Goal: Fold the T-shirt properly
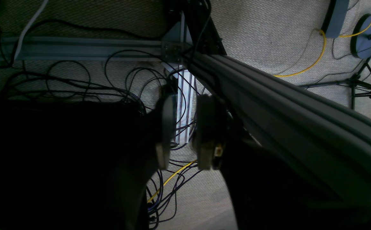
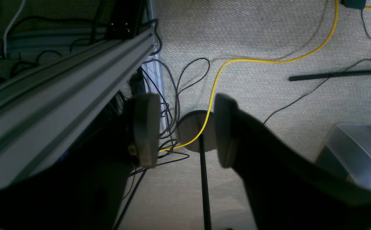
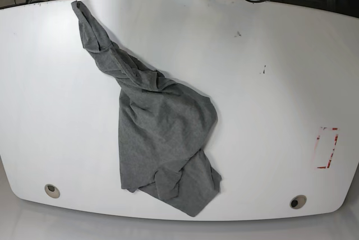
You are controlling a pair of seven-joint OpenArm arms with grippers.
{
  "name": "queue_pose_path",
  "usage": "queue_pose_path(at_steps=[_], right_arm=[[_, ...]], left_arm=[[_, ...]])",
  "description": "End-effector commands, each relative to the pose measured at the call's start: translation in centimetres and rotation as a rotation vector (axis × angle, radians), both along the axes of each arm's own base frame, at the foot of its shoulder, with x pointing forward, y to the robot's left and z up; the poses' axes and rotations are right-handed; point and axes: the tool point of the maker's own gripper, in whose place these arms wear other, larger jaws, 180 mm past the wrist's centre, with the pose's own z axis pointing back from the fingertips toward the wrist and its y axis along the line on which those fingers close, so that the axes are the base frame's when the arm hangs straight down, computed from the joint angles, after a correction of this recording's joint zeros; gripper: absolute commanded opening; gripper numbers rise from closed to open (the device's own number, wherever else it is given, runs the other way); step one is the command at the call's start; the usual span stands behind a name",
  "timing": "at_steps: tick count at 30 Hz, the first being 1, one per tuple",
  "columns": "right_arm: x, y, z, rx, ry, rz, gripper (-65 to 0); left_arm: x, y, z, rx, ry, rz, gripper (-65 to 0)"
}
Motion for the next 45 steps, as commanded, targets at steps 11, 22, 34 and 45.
queue_pose_path(at_steps=[11,22,34,45], right_arm=[[-0.2,0.2,0.0,0.003,-0.002,0.001,-38.5],[-0.3,0.3,0.0,0.006,-0.006,-0.001,-38.3],[-1.1,0.3,0.1,0.004,-0.010,0.002,-38.5],[-1.7,0.1,0.1,-0.001,0.000,-0.001,-38.5]], left_arm=[[0.8,0.6,0.1,0.009,-0.023,0.016,-53.5],[0.4,0.4,0.1,0.004,-0.015,0.012,-53.5],[-0.2,0.5,0.0,0.006,-0.007,0.013,-53.7],[-1.0,0.8,0.0,0.015,-0.001,0.014,-53.6]])
